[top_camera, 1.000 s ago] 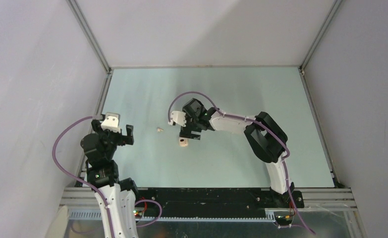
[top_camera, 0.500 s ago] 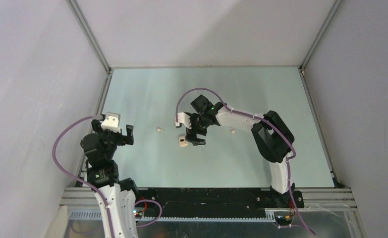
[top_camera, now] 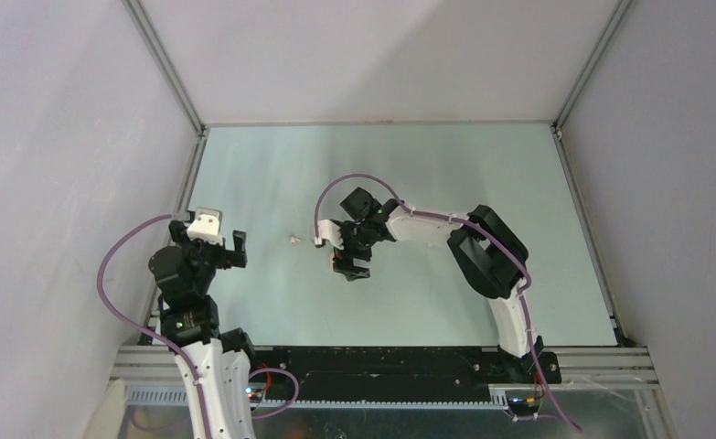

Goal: Insert the wireless bluetooth earbuds into the charging case
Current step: Pick up the charging case from the center of the board.

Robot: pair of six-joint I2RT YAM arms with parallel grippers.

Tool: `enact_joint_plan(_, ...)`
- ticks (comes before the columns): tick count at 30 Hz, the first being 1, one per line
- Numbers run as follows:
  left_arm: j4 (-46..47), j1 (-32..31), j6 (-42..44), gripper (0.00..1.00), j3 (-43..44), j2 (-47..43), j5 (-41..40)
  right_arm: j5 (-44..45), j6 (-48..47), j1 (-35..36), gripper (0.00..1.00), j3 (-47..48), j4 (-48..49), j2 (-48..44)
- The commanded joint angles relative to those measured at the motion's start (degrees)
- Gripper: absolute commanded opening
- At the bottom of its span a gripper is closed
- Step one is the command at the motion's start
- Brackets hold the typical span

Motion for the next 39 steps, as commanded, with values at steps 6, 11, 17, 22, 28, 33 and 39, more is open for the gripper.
enact_joint_plan(6,0.05,0.65,0.99,0.99,0.27,-0.30,1.26,2.52,-1.69,1.96,0.90,0.41,3.26,0.82)
enact_joint_plan(11,-0.06,0.59,1.02,0.99,0.24,-0.35,1.28,2.41,-1.90,2.17,0.83,0.22,3.97,0.96)
enact_joint_plan(17,0.03,0.69,1.03,1.00,0.28,-0.20,1.34,2.43,-3.17,2.48,0.58,0.21,3.23,0.89)
enact_joint_plan(22,-0.10,0.64,1.27,0.99,0.28,0.20,2.11,3.25,-4.38,2.26,0.43,0.17,1.36,-0.38)
enact_joint_plan(28,-0.47,0.56,1.86,0.99,0.69,2.05,3.69,1.88,-4.96,1.65,0.42,-1.14,0.37,-5.71)
enact_joint_plan(33,-2.30,0.59,3.50,1.00,2.03,4.73,9.59,2.81,-4.73,1.57,0.42,-2.10,-1.35,-10.91)
enact_joint_plan(39,-8.65,-0.40,9.13,1.00,8.41,18.20,22.72,6.60,-3.92,1.20,0.42,-4.41,-3.06,-18.04)
